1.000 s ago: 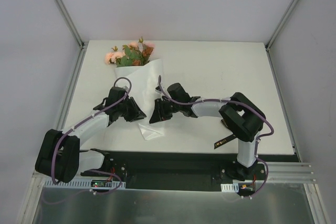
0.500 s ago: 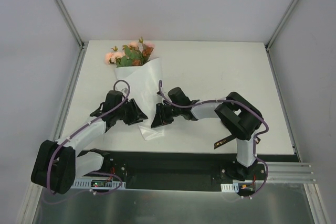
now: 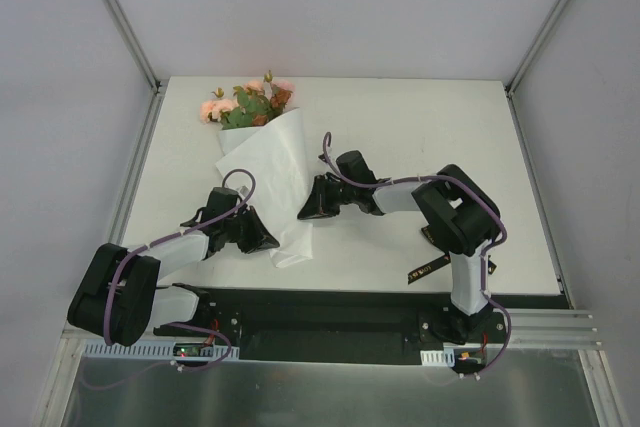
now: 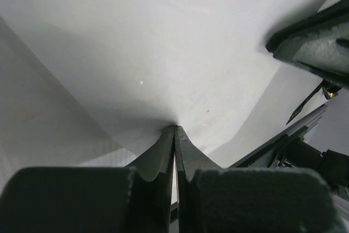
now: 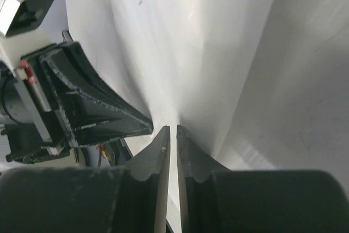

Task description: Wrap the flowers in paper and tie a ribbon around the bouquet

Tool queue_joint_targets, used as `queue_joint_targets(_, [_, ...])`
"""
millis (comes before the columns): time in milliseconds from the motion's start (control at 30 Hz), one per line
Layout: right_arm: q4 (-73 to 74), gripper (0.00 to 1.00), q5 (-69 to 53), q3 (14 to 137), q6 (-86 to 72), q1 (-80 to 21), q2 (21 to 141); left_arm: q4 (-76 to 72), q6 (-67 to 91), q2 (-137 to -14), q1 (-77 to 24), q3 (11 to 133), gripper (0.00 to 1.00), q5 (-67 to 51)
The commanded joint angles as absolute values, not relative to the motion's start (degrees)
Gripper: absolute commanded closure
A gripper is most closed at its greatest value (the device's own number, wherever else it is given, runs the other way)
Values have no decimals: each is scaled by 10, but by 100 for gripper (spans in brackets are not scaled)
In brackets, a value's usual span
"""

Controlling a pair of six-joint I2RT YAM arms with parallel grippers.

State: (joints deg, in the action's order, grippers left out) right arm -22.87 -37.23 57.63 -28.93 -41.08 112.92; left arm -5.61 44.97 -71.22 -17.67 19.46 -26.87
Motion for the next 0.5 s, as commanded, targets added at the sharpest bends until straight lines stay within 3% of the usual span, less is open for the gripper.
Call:
queue_joint_targets(0, [-261,89,-360,614,-346,-384,1168,-65,433,-708,-184,172,99,-242])
queue_joint_targets(467, [-188,87,-317,779,-455,-306,1303,-63,415,-744,-184,199,100,-248])
